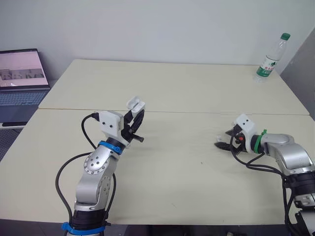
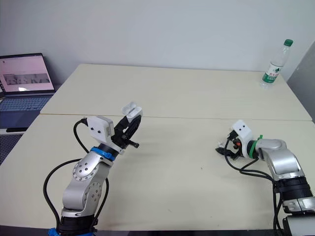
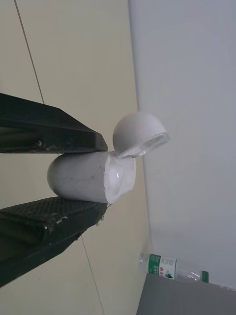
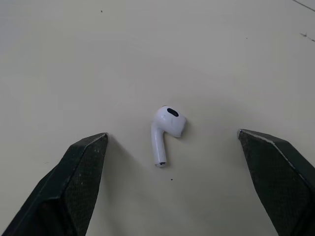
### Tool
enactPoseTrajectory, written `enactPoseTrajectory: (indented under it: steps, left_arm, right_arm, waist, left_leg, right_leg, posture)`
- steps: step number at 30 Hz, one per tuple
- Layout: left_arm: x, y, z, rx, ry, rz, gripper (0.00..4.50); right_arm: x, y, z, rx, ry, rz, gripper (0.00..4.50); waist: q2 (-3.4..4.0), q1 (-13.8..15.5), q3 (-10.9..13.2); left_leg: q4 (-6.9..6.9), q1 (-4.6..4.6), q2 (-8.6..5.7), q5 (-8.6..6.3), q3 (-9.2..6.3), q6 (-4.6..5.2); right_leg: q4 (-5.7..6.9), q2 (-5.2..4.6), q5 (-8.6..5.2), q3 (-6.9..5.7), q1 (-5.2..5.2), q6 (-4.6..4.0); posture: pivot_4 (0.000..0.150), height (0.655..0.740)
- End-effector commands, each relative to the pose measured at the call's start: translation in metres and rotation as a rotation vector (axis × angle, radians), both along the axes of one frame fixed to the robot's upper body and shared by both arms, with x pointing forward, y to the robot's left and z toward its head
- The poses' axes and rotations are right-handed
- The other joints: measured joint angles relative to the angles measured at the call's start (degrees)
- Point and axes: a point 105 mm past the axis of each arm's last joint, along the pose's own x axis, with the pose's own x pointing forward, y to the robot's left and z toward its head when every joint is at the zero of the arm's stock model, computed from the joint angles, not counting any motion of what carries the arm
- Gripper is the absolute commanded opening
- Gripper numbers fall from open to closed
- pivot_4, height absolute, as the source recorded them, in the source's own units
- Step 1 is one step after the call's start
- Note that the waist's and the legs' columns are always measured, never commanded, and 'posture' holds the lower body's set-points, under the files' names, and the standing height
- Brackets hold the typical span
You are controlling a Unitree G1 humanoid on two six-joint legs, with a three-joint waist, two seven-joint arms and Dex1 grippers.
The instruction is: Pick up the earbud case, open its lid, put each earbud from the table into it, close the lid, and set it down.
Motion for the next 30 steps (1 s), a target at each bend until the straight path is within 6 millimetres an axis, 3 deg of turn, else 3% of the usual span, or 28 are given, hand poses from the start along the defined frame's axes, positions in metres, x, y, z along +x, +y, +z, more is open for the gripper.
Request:
enactPoseTrajectory:
  steps: [1,4,7,16,20,24,27,30]
  left_arm:
    - [-0.004,-0.003,0.015,-0.008,-0.054,-0.020,0.79]
    - [-0.004,-0.004,0.015,-0.007,-0.054,-0.023,0.79]
    - [-0.004,-0.004,0.016,-0.007,-0.055,-0.025,0.79]
    - [-0.005,-0.004,0.014,-0.009,-0.048,-0.024,0.79]
    - [-0.005,-0.005,0.014,-0.011,-0.048,-0.028,0.79]
    - [-0.005,-0.007,0.014,-0.012,-0.046,-0.036,0.79]
    - [-0.006,-0.008,0.011,-0.015,-0.043,-0.040,0.79]
    - [-0.009,-0.008,0.004,-0.012,-0.031,-0.037,0.79]
  right_arm:
    - [0.003,0.005,0.005,-0.006,-0.044,0.013,4.39]
    - [0.003,0.008,0.003,0.003,-0.044,0.016,4.39]
    - [0.003,0.011,0.003,0.009,-0.044,0.025,3.85]
    - [-0.002,0.005,-0.004,-0.021,-0.025,0.019,0.54]
    - [-0.003,0.006,0.001,-0.011,-0.024,0.044,0.42]
    - [-0.018,0.002,0.013,-0.075,-0.008,0.187,0.42]
    - [-0.037,-0.018,0.026,-0.197,0.018,0.328,0.42]
    - [-0.052,-0.055,0.036,-0.400,0.056,0.452,0.42]
  waist:
    - [0.00,0.0,0.0]
    - [0.00,0.0,0.0]
    - [0.00,0.0,0.0]
    - [0.00,0.0,0.0]
    - [0.00,0.0,0.0]
    - [0.00,0.1,0.0]
    - [0.05,0.3,0.0]
    - [0.05,0.4,0.0]
  left_leg:
    - [0.00,0.00,0.00,0.00,0.00,0.00]
    - [0.00,0.00,0.00,0.00,0.00,0.00]
    - [0.00,0.00,0.00,0.00,0.01,0.00]
    - [0.01,0.01,-0.01,0.00,-0.01,0.00]
    - [0.02,0.04,-0.01,0.00,-0.02,0.00]
    - [0.02,0.02,-0.03,0.00,-0.02,0.00]
    - [0.01,-0.02,-0.06,0.00,-0.04,0.00]
    - [0.01,0.00,-0.07,-0.01,-0.01,0.00]
  right_leg:
    - [0.00,0.01,0.00,0.00,0.00,0.00]
    - [0.00,0.02,0.00,0.00,0.00,0.00]
    - [0.00,0.01,0.00,0.01,0.00,0.00]
    - [0.00,0.01,0.00,0.00,0.04,0.00]
    - [0.00,0.01,0.00,-0.01,0.07,0.01]
    - [-0.02,0.01,0.00,-0.01,0.07,0.01]
    - [-0.09,-0.01,0.00,-0.03,0.06,0.01]
    - [-0.15,-0.02,0.01,-0.01,0.08,0.04]
  posture:
    - [0.150,0.7400]
    - [0.150,0.7400]
    - [0.150,0.7400]
    - [0.150,0.7400]
    - [0.150,0.7400]
    - [0.150,0.7400]
    - [0.150,0.7400]
    - [0.150,0.7400]
